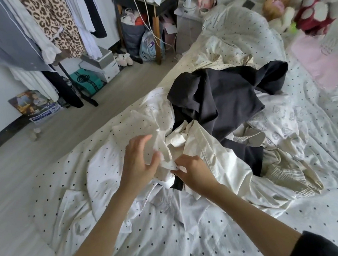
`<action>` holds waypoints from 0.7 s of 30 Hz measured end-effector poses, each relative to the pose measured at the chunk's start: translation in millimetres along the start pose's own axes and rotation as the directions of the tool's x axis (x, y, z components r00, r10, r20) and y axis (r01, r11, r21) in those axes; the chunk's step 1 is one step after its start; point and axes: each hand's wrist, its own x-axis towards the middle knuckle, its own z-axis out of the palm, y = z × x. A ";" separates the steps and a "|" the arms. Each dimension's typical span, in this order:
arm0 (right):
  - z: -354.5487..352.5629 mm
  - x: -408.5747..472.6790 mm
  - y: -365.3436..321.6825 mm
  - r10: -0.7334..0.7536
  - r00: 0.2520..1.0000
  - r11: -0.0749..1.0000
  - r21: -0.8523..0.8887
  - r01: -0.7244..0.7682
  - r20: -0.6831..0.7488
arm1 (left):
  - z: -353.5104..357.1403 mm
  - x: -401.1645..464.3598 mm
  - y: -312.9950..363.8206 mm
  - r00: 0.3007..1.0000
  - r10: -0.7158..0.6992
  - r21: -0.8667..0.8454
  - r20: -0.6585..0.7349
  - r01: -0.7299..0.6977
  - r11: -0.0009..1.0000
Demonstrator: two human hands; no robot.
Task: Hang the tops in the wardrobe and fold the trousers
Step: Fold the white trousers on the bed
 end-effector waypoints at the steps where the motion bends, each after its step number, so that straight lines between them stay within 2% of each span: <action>1: -4.3 -6.8 0.8 0.014 1.000 1.000 0.004 -0.014 0.021 | 6.0 2.1 -0.2 0.995 0.040 0.064 0.089 -0.046 0.997; 2: -9.2 -14.0 1.5 0.034 0.999 0.999 0.014 -0.035 0.043 | 13.1 3.8 0.6 0.978 0.041 0.135 0.207 -0.070 0.988; 3: -14.2 -21.1 2.3 0.058 0.996 0.998 0.020 -0.059 0.065 | 20.8 3.5 1.5 0.936 -0.016 0.204 0.352 -0.060 0.977; 5: -24.7 -36.6 6.9 0.127 0.985 0.992 -0.005 -0.128 0.117 | 35.0 -4.0 4.2 0.773 -0.205 0.311 0.600 0.010 0.950; 6: -30.6 -45.6 11.9 0.176 0.974 0.984 -0.027 -0.174 0.140 | 41.5 -10.2 4.0 0.706 -0.261 0.330 0.659 0.041 0.943; 7: -38.5 -58.4 18.6 0.225 0.964 0.974 -0.040 -0.221 0.143 | 48.8 -18.5 5.1 0.669 -0.279 0.338 0.689 0.045 0.940; 9: -53.4 -80.2 33.9 0.300 0.945 0.954 -0.049 -0.297 0.129 | 57.4 -31.4 7.5 0.648 -0.269 0.323 0.713 0.037 0.946; 11: -73.0 -103.8 46.0 0.354 0.926 0.935 -0.043 -0.352 0.130 | 66.9 -41.0 15.0 0.672 -0.238 0.304 0.701 0.019 0.952; 14: -106.4 -140.0 58.2 0.455 0.888 0.887 0.053 -0.458 0.063 | 85.0 -49.8 31.1 0.847 -0.063 0.307 0.527 -0.121 0.944; 16: -128.1 -161.6 66.5 0.515 0.857 0.853 0.112 -0.510 -0.020 | 96.2 -48.7 43.1 0.920 0.091 0.314 0.380 -0.221 0.924; 18: -147.8 -184.3 74.5 0.552 0.829 0.830 0.146 -0.538 -0.088 | 107.8 -43.3 54.0 0.923 0.151 0.340 0.353 -0.277 0.899; 21: -176.0 -215.1 88.1 0.619 0.756 0.785 0.177 -0.593 -0.212 | 127.0 -36.5 56.8 0.895 0.198 0.416 0.399 -0.369 0.831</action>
